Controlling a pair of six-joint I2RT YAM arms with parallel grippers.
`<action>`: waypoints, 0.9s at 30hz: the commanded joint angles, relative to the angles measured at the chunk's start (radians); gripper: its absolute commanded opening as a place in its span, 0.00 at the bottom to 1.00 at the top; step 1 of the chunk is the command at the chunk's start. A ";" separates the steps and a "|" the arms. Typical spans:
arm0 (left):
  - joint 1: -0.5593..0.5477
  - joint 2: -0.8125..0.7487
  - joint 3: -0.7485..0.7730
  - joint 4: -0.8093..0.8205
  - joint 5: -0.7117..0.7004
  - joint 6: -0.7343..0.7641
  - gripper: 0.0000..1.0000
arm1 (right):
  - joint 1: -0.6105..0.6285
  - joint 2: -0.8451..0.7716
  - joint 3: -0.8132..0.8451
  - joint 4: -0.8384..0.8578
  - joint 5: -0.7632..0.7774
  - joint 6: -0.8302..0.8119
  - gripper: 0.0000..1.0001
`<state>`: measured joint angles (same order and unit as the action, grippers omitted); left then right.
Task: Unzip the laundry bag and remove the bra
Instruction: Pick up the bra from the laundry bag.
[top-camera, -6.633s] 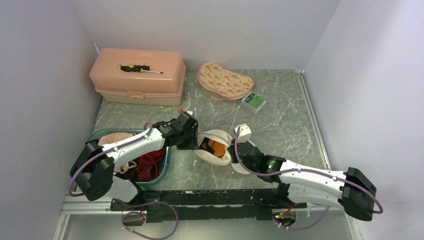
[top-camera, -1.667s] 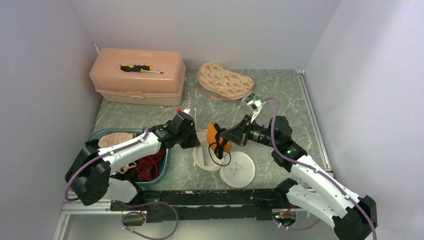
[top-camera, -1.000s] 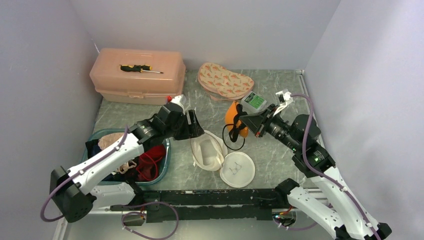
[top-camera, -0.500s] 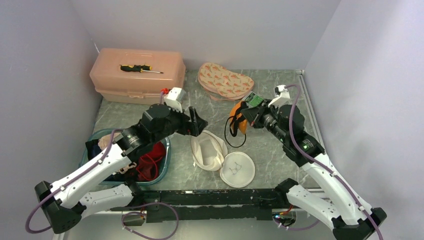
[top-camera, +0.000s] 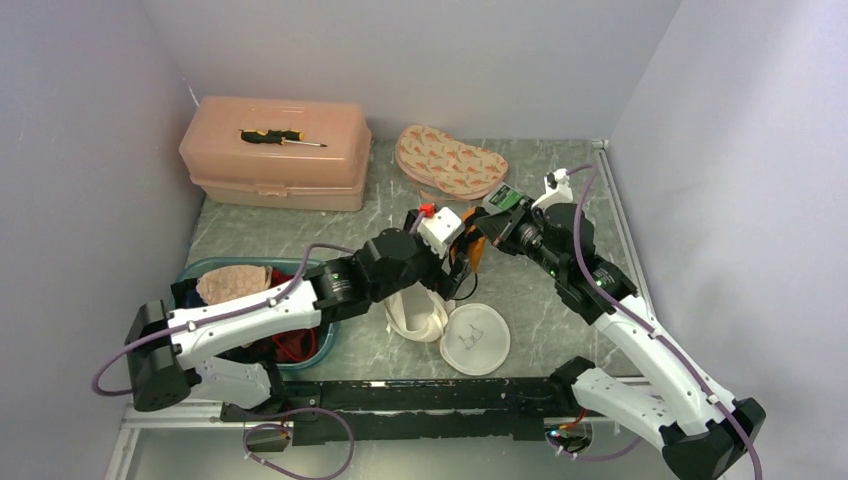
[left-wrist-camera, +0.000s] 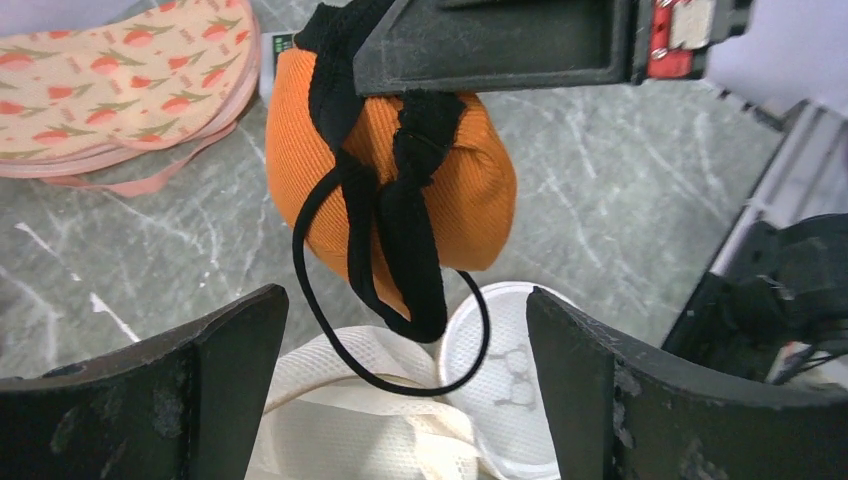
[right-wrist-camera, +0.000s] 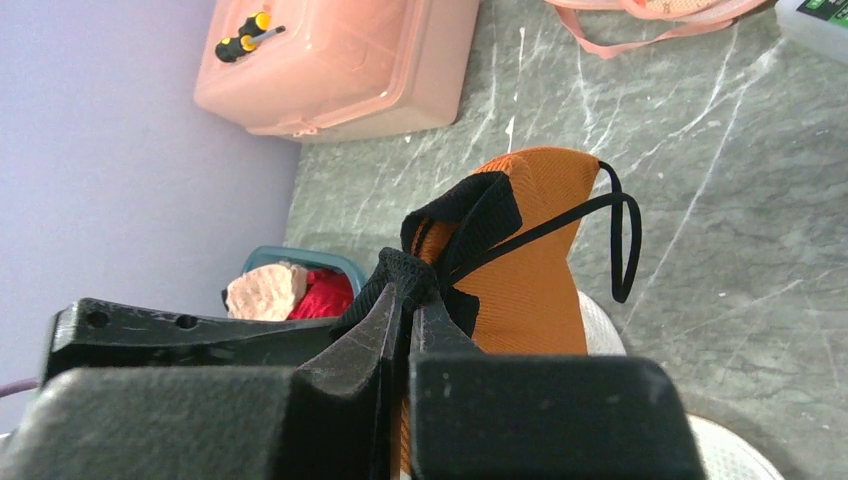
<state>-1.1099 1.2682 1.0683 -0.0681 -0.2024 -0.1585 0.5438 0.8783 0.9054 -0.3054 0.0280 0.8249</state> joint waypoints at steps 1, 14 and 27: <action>-0.015 0.035 0.069 0.060 -0.085 0.085 0.94 | -0.002 0.003 0.038 0.054 -0.008 0.066 0.00; -0.016 0.167 0.163 0.041 -0.122 0.058 0.94 | -0.002 0.036 0.041 0.091 -0.072 0.127 0.00; 0.005 0.136 0.089 0.083 -0.119 -0.025 0.58 | -0.002 0.026 0.025 0.112 -0.099 0.148 0.00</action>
<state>-1.1130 1.4425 1.1706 -0.0311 -0.3199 -0.1524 0.5438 0.9184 0.9054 -0.2756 -0.0360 0.9539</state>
